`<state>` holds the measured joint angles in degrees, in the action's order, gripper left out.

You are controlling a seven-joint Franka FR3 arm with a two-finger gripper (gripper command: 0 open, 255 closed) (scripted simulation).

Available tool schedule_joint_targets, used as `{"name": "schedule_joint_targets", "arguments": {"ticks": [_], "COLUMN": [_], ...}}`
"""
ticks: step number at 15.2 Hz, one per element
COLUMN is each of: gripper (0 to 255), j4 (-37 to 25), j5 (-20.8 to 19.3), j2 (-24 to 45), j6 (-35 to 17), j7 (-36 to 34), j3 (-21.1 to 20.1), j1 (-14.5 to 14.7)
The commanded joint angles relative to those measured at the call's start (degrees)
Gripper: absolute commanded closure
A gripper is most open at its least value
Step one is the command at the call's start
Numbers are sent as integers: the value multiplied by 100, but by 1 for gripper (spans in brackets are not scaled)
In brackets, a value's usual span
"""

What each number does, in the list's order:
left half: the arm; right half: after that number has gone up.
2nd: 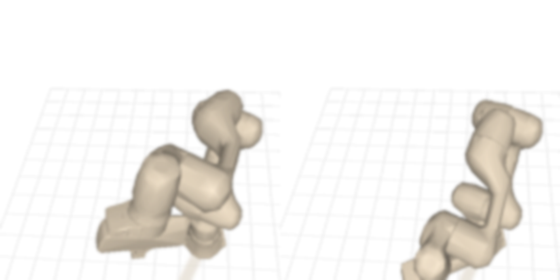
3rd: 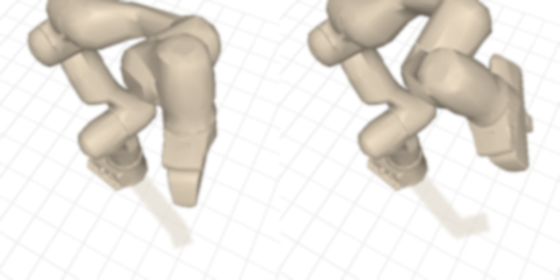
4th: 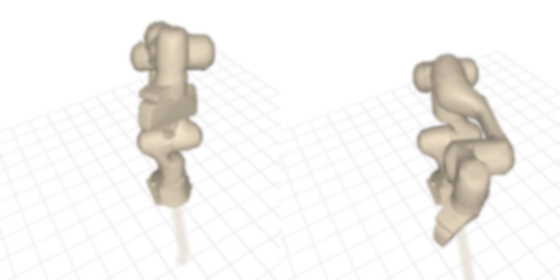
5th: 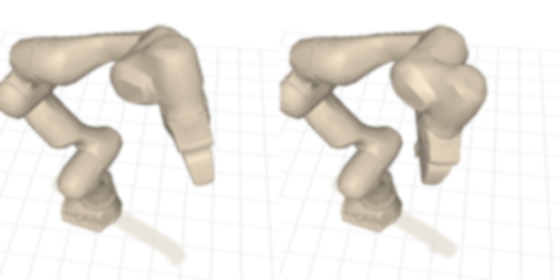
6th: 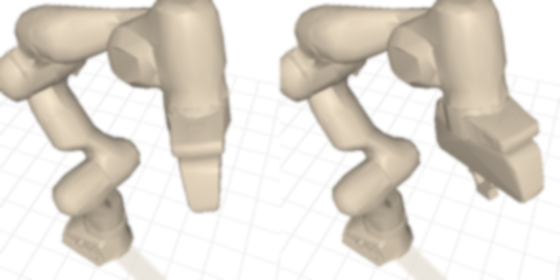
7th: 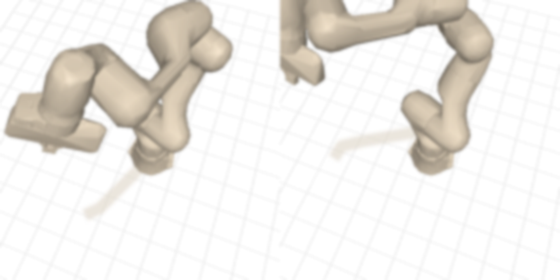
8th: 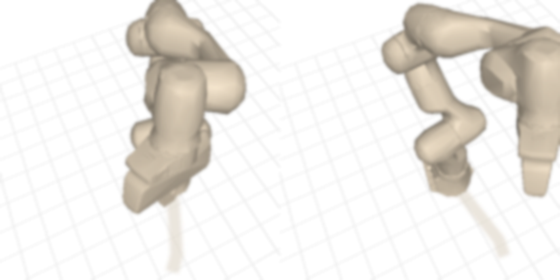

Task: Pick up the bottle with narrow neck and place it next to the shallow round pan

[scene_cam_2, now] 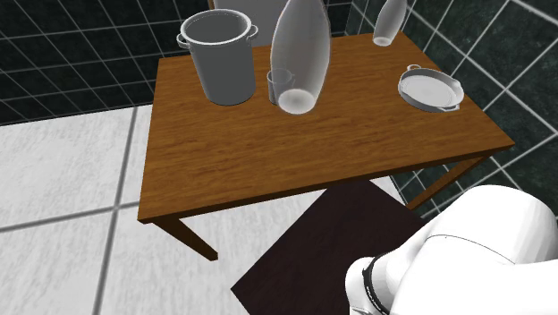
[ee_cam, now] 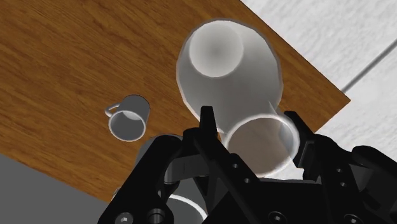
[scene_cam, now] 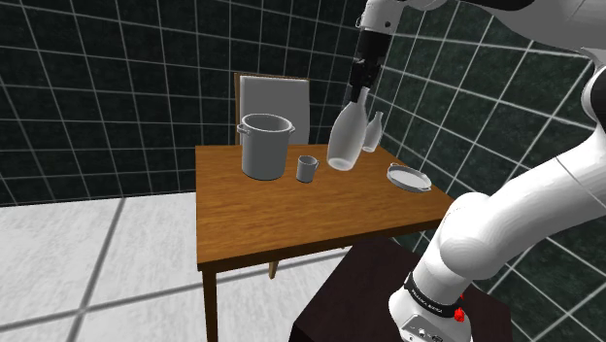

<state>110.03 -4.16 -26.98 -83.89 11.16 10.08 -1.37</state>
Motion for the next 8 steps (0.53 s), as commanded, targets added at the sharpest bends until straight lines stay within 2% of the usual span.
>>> {"name": "schedule_joint_targets", "arguments": {"ticks": [1, 8], "gripper": [255, 255], "j4": [-244, -1048], "j5": [10, 44], "j2": [78, 341], "j6": [166, 708], "j7": [15, 48], "j3": [4, 7], "j1": [5, 24]}}
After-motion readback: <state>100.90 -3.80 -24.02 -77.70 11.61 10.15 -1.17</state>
